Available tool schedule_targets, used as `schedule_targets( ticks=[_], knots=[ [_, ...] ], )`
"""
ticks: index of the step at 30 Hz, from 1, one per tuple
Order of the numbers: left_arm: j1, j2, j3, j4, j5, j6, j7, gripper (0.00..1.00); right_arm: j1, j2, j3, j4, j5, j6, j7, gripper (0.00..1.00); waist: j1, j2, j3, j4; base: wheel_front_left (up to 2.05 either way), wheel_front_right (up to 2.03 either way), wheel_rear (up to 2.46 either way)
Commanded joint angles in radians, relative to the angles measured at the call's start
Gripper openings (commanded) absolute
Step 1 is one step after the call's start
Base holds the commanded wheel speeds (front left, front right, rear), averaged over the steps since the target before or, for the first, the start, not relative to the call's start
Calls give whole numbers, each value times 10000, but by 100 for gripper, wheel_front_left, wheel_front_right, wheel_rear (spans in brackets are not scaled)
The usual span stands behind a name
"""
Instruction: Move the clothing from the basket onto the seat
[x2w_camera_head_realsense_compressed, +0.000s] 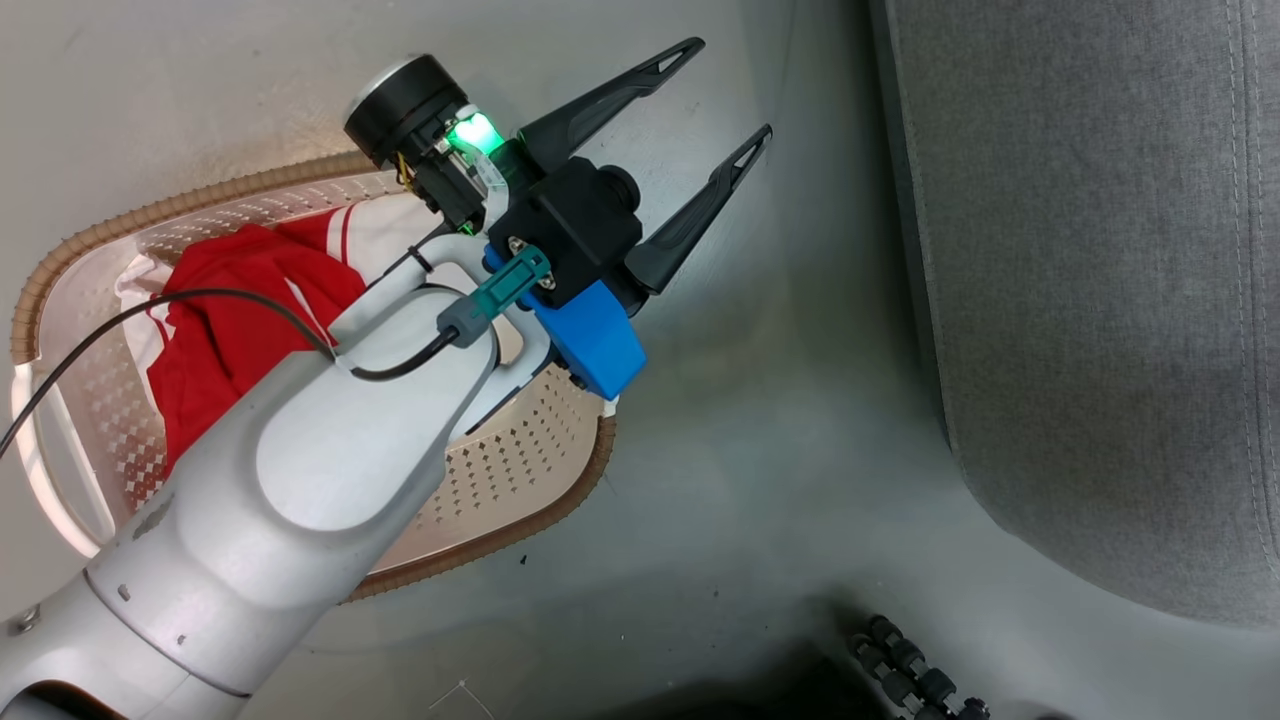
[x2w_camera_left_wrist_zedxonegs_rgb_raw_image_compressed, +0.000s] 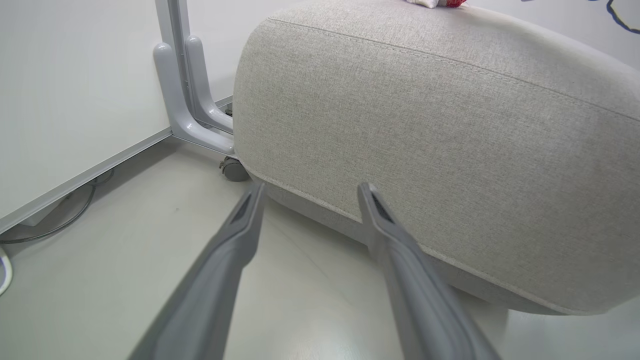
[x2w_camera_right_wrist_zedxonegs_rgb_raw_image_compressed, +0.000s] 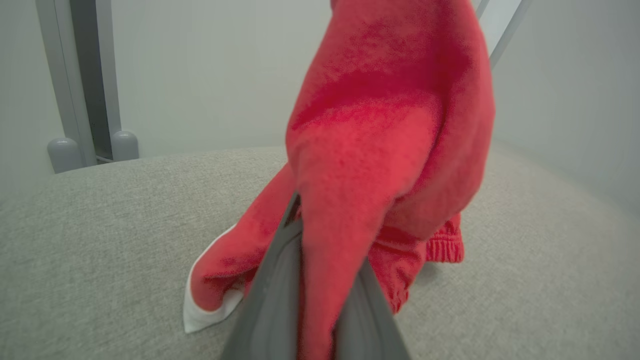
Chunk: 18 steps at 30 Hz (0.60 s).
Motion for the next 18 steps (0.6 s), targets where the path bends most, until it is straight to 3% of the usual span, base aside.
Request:
schedule_targets(
  ticks=[1, 4, 5, 6, 7, 18],
  knots=[
    [18, 28, -27, -31, -15, 11, -3, 100, 133, 79, -16, 98, -88, -10, -10, 0, -2, 0, -16, 12, 0, 0, 0],
    [2, 53, -49, 20, -40, 19, -35, 100, 305, 234, -51, 184, -128, -10, -10, 0, -2, 0, -124, 3, 0, 0, 0],
    [13, 61, -51, 45, -56, 22, -54, 100, 353, 278, -77, 137, -104, -10, -10, 6, -2, 0, -190, -6, 0, 0, 0],
    [47, 55, -60, 74, -73, 34, -91, 100, 418, 318, -98, 45, -87, -10, -10, 47, -2, 0, -281, -18, 0, 0, 0],
    [93, 32, -70, 107, -99, 50, -114, 100, 528, 376, -100, -11, -80, -10, -10, 100, -2, 0, -386, -19, 0, 0, 0],
    [948, -415, 11, 730, -519, 197, -664, 100, 3020, 882, 278, -1220, -191, -10, -10, 100, -2, 0, -2389, 155, 0, 0, 0]
  ],
)
